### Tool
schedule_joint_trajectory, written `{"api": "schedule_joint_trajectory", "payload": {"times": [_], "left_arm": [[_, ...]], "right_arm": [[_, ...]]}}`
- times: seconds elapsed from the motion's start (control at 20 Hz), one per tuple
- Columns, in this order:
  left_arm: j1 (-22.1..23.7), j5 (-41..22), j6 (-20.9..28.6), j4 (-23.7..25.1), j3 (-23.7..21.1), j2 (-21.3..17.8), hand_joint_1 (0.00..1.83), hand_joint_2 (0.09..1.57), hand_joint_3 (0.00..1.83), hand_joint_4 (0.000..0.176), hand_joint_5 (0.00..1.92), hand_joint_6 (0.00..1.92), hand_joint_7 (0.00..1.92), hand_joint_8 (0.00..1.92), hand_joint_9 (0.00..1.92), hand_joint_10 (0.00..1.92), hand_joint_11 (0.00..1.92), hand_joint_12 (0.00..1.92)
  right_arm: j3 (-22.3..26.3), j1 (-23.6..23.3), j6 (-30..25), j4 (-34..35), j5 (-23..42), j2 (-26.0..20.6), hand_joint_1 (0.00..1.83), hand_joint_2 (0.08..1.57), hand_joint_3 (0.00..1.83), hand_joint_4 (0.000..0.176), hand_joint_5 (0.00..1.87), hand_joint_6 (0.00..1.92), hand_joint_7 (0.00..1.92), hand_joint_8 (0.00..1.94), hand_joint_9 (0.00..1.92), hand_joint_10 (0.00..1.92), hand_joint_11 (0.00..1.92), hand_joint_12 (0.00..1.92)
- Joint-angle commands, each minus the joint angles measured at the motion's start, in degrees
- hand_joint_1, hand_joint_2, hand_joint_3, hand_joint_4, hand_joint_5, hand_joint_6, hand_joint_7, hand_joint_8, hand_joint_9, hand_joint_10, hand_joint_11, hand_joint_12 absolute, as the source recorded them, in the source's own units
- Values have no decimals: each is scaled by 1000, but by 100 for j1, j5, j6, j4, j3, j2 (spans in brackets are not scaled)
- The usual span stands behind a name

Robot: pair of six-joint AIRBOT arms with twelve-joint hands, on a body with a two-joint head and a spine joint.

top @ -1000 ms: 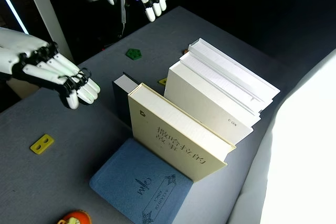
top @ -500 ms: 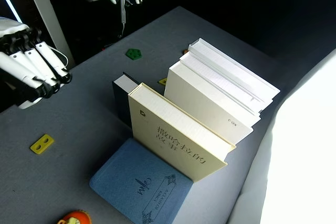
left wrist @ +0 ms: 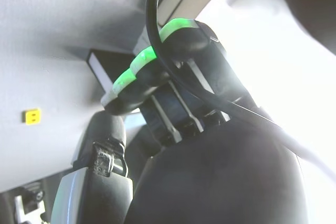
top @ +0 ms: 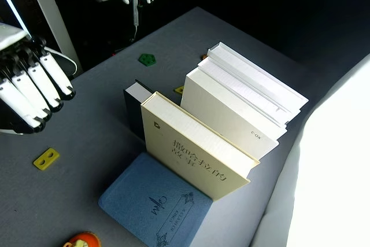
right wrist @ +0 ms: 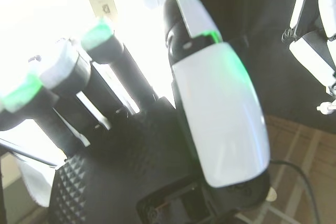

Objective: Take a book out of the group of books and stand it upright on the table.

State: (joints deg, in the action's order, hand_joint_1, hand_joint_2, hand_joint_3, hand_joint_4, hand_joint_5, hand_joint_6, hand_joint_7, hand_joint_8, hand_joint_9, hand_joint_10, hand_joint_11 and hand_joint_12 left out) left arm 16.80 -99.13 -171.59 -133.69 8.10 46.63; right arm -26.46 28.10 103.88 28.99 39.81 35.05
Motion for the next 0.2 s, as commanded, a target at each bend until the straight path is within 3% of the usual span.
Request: {"api": "schedule_joint_trajectory", "payload": {"times": [0.0, 0.15], "left_arm": [[64, 33, -23, 489, -5, 1, 290, 1409, 0, 0, 929, 1866, 1036, 1921, 978, 1921, 807, 1921], [64, 33, -23, 489, -5, 1, 291, 1408, 0, 0, 913, 1833, 1015, 1921, 939, 1921, 796, 1921]], "right_arm": [[12, -72, -18, -203, 586, -40, 24, 1310, 10, 0, 1121, 1920, 1263, 1888, 1255, 1921, 1116, 1921], [10, -98, -18, -203, 586, -30, 66, 1302, 3, 0, 1078, 1914, 1223, 1895, 1212, 1921, 1028, 1921]]}}
